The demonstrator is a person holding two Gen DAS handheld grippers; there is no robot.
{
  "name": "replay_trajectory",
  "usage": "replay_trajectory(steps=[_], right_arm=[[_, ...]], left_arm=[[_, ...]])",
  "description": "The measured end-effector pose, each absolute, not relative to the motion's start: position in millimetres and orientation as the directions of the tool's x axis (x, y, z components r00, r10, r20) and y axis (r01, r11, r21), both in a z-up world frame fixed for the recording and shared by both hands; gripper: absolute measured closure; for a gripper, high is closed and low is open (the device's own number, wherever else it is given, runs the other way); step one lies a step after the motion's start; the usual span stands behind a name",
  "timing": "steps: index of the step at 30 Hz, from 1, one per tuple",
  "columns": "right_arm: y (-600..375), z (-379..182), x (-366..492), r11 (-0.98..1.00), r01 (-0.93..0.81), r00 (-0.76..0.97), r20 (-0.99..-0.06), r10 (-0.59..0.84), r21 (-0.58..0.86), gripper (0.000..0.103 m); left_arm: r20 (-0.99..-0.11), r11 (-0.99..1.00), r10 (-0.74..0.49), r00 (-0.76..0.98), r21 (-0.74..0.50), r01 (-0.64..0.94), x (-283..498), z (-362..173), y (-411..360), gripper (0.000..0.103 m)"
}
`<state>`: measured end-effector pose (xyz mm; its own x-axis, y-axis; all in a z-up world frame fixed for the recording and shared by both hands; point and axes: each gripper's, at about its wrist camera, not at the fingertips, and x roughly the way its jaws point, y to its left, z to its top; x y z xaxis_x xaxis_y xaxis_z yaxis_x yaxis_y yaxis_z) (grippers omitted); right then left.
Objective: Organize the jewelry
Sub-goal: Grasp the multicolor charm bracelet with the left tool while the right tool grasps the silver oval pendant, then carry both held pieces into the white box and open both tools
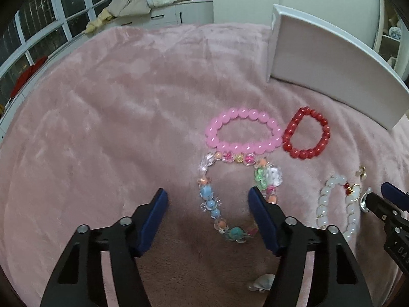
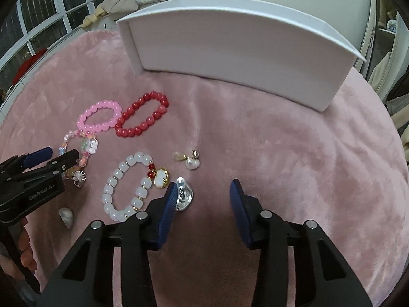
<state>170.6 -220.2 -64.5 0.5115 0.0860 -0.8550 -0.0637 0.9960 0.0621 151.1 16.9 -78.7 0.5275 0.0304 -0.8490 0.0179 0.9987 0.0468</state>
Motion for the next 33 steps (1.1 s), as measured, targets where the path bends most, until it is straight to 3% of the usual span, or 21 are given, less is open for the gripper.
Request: replay_trajectory(steps=[3, 7, 10, 12, 15, 23, 33], right_arm=[[-216.2, -65.3, 167.2, 0.993, -0.088, 0.506, -0.855, 0.112, 0.077, 0.062], [-206.6, -76.8, 166.2, 0.989, -0.123, 0.466, -0.875, 0.133, 0.085, 0.081], [-210.4, -78.4, 166.2, 0.987, -0.113, 0.463, -0.873, 0.15, 0.11, 0.084], [-217.8, -78.6, 166.1, 0.982, -0.095, 0.46, -0.868, 0.187, 0.161, 0.084], [-225.5, -78.8, 166.0, 0.974, -0.069, 0.459, -0.86, 0.222, 0.214, 0.084], [-243.1, -59.7, 157.1, 0.96, -0.018, 0.492, -0.833, 0.253, 0.281, 0.084], [-256.9, -9.6, 152.0, 0.943, -0.007, 0.577, -0.769, 0.276, 0.333, 0.084]], left_arm=[[-0.844, 0.999, 0.024, 0.535, 0.042, 0.022, 150.6, -80.8, 18.5, 0.039], [-0.837, 0.999, 0.008, 0.547, 0.031, 0.033, 147.6, -83.8, 19.7, 0.048], [-0.832, 0.999, 0.002, 0.555, 0.029, 0.039, 144.4, -81.8, 20.9, 0.059], [-0.829, 1.0, 0.001, 0.559, 0.015, 0.021, 142.9, -80.8, 25.4, 0.073], [-0.828, 0.999, -0.031, 0.561, -0.041, -0.005, 143.1, -80.8, 34.9, 0.083], [-0.793, 0.991, -0.117, 0.598, -0.131, 0.02, 136.6, -66.3, 39.9, 0.083], [-0.734, 0.987, -0.162, 0.66, -0.119, 0.111, 119.3, -2.4, 19.0, 0.083]])
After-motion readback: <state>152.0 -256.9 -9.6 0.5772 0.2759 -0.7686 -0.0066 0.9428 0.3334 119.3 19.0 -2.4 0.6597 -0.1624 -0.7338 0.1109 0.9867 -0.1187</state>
